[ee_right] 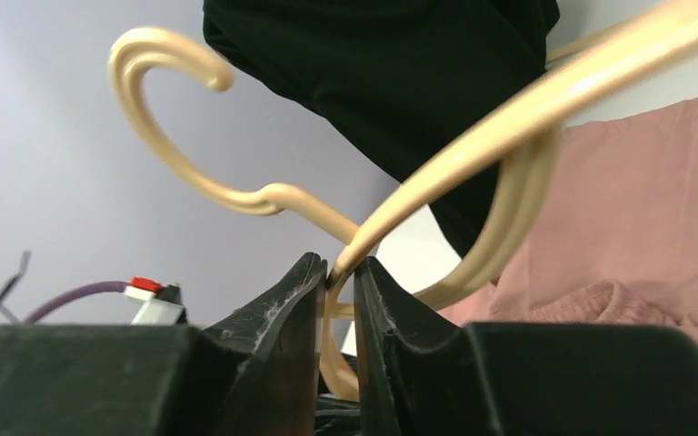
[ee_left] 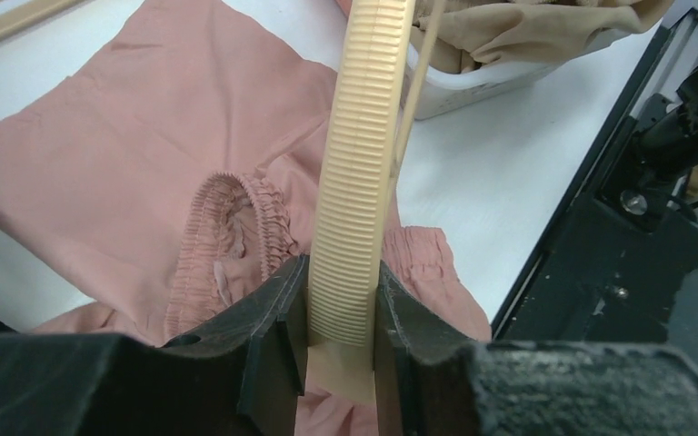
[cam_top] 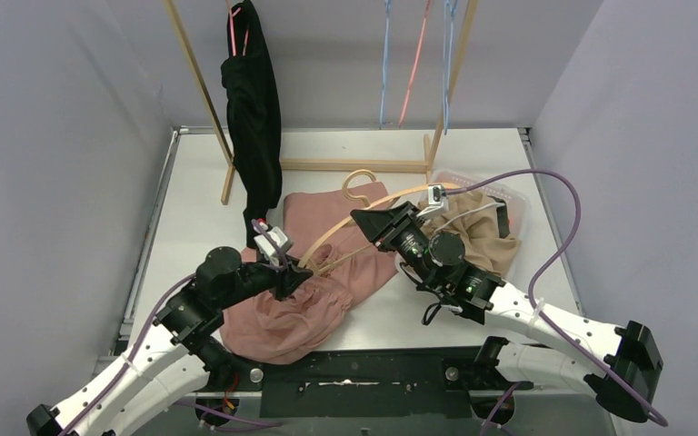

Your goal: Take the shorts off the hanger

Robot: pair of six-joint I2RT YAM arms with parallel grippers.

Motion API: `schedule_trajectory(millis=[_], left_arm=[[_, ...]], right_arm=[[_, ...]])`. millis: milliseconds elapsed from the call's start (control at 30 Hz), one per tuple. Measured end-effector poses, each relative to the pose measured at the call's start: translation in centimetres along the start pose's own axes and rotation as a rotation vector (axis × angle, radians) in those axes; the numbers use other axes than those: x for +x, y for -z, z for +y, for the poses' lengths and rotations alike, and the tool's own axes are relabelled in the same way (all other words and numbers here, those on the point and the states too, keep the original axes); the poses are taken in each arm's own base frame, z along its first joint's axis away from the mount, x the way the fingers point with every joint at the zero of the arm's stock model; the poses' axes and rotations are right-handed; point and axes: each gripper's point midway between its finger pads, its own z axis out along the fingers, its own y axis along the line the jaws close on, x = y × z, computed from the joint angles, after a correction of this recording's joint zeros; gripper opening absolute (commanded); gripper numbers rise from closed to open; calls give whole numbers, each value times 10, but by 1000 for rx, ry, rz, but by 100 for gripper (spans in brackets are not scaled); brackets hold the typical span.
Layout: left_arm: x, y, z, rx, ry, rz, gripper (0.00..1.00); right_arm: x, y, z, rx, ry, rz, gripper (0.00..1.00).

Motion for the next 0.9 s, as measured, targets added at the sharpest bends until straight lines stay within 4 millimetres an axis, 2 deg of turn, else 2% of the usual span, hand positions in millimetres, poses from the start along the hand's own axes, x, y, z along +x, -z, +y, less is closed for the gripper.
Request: schedule_trajectory(millis=[67, 100, 233, 533, 700, 900], left_arm=[[-3, 5, -1, -12, 34, 18, 0], [-5, 7, -1, -21, 52, 25, 0], [-6, 16, 2, -66, 111, 52, 0], [-13, 30, 15, -176, 154, 38, 0], [-20, 39, 33, -294, 158, 33, 0], [-42, 55, 57, -454, 145, 4, 0]], right_arm=[[1, -2, 0, 4, 7, 5, 29], [2, -3, -2, 9, 14, 10, 35], [9, -4, -8, 25, 28, 33, 39], [13, -3, -7, 13, 40, 59, 55], [13, -3, -8, 15, 43, 59, 60], [2, 3, -9, 39, 43, 20, 63]])
